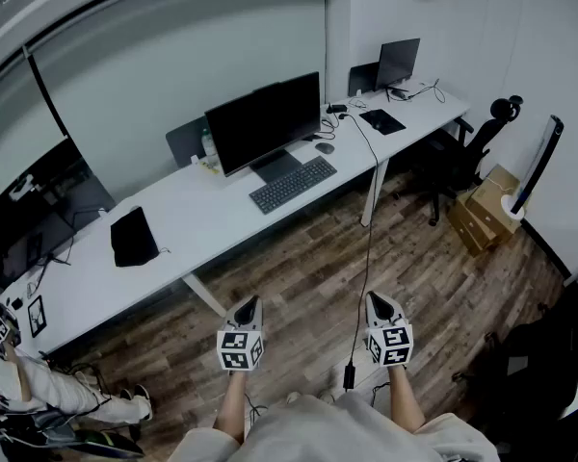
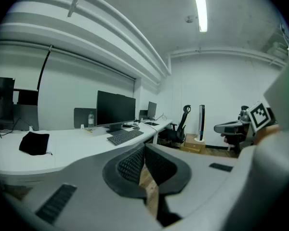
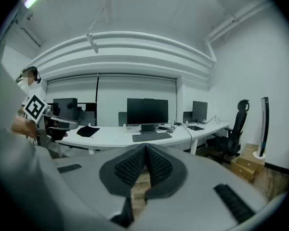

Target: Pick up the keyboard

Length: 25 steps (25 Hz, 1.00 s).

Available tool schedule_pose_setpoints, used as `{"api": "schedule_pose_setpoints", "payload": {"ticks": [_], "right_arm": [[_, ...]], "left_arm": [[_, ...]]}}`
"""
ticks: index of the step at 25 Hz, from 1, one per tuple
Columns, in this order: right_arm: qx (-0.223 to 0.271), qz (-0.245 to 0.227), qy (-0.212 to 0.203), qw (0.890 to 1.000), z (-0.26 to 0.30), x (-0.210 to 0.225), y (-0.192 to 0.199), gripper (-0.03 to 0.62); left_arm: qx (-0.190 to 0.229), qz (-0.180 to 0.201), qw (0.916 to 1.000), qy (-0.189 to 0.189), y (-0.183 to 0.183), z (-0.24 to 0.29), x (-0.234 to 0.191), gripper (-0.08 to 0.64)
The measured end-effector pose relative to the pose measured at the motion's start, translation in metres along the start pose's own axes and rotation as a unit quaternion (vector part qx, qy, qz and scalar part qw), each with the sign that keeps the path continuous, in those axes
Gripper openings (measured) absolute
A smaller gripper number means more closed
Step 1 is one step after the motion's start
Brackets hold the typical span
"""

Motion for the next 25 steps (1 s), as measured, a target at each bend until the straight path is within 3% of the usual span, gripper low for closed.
{"api": "schedule_pose_setpoints", "payload": {"ticks": [10, 15, 16, 17, 19, 21, 23, 25], "right_arm": [[-0.002, -0.002, -0.002, 1.000, -0.004, 0.000, 0.004, -0.002], [0.008, 0.005, -0.002, 1.000, -0.005, 0.003, 0.003, 0.000], [0.011, 0.005, -0.007, 1.000, -0.005, 0.003, 0.004, 0.004], [0.013, 0.005, -0.014, 1.000, -0.004, 0.002, 0.004, 0.067], [0.014, 0.005, -0.030, 0.999, -0.001, 0.001, 0.006, 0.217], [0.012, 0.003, -0.036, 0.999, 0.001, 0.002, 0.010, 0.349], [0.009, 0.001, -0.035, 0.999, 0.002, 0.005, 0.015, 0.403], [0.004, -0.003, -0.036, 0.999, 0.003, 0.009, 0.018, 0.409]], "left_arm": [[0.001, -0.001, 1.0000, 0.001, 0.002, -0.001, 0.003, 0.009], [0.008, -0.020, 0.9995, 0.025, 0.001, -0.002, 0.008, 0.016], [0.009, -0.025, 0.9992, 0.031, 0.002, -0.001, 0.009, 0.064], [0.009, -0.027, 0.9989, 0.036, 0.002, 0.000, 0.011, 0.148], [0.006, -0.024, 0.9988, 0.042, 0.004, 0.002, 0.015, 0.233], [0.003, -0.020, 0.9988, 0.045, 0.007, 0.004, 0.020, 0.262], [0.000, -0.017, 0.9987, 0.048, 0.008, 0.007, 0.025, 0.279], [-0.002, -0.015, 0.9988, 0.048, 0.009, 0.010, 0.030, 0.285]]}}
Point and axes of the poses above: the fingertips, and each gripper's own axes: z forward along the fingers, x to its right, y out of its underside, the point moved 5 cm from there along -z, backward along the fingers, and after that the axes turned 7 degrees about -z, right-handed, at the moved point
